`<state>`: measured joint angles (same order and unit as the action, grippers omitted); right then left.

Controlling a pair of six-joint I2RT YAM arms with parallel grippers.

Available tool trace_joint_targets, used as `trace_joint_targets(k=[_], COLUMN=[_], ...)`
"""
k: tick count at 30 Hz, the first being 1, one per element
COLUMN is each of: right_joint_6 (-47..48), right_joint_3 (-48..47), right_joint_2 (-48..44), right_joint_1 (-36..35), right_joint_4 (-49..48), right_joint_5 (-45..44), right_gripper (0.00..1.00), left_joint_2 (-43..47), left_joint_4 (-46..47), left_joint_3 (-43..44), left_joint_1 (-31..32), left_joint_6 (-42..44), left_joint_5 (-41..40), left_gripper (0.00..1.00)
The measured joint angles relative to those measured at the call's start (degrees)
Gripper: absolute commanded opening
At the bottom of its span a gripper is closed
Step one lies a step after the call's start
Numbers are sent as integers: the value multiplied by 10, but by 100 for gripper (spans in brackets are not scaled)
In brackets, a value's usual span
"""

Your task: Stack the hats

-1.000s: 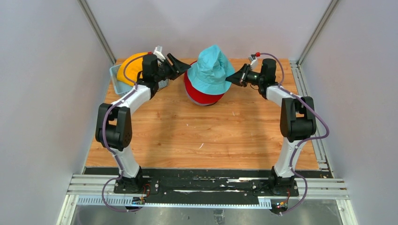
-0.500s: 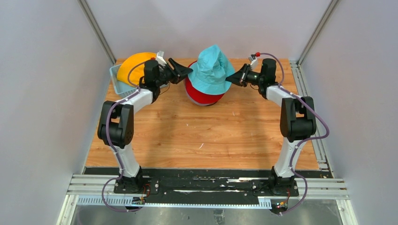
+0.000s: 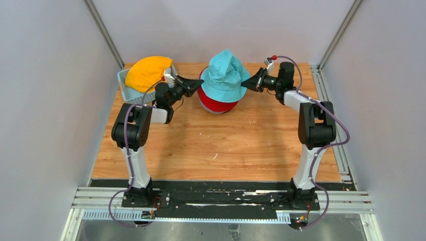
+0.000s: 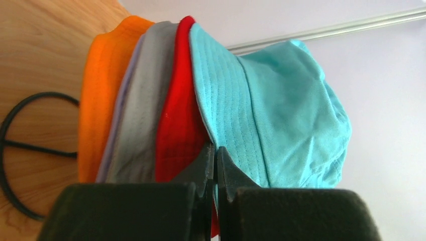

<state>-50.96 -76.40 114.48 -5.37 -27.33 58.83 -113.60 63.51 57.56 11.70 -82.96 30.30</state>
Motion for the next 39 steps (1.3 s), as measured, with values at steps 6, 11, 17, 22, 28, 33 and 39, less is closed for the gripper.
trace_joint_targets(k=[6,11,17,22,28,33,39], right_joint_6=[6,9,19,28,52,76,98], right_joint_3=[-23,-32,-32,-25,-28,-30,-39], right_joint_2=[24,45,51,51,66,82,78], right_joint_1=[0,0,0,-2,-11,-29,-34], right_joint_4=[-2,-13,-7,3,58,113,138], right_joint_5=[6,17,22,21,17,5,-5], right_gripper=[1,1,1,1,1,1,0], left_joint_2=[33,35,33,28,18,11,7], left_joint_4=[-33,-49,-60,-99,-123,-141,-168], left_joint_3=[-49,-55,-50,-18,8,32,51], left_joint_1=[-3,-8,-9,-12,-15,-17,-18], left_joint_6=[45,62,71,86,92,93,104], left_joint_5=[-37,-44,-44,-42,-40,-37,-34], left_gripper=[0,0,0,0,0,0,0])
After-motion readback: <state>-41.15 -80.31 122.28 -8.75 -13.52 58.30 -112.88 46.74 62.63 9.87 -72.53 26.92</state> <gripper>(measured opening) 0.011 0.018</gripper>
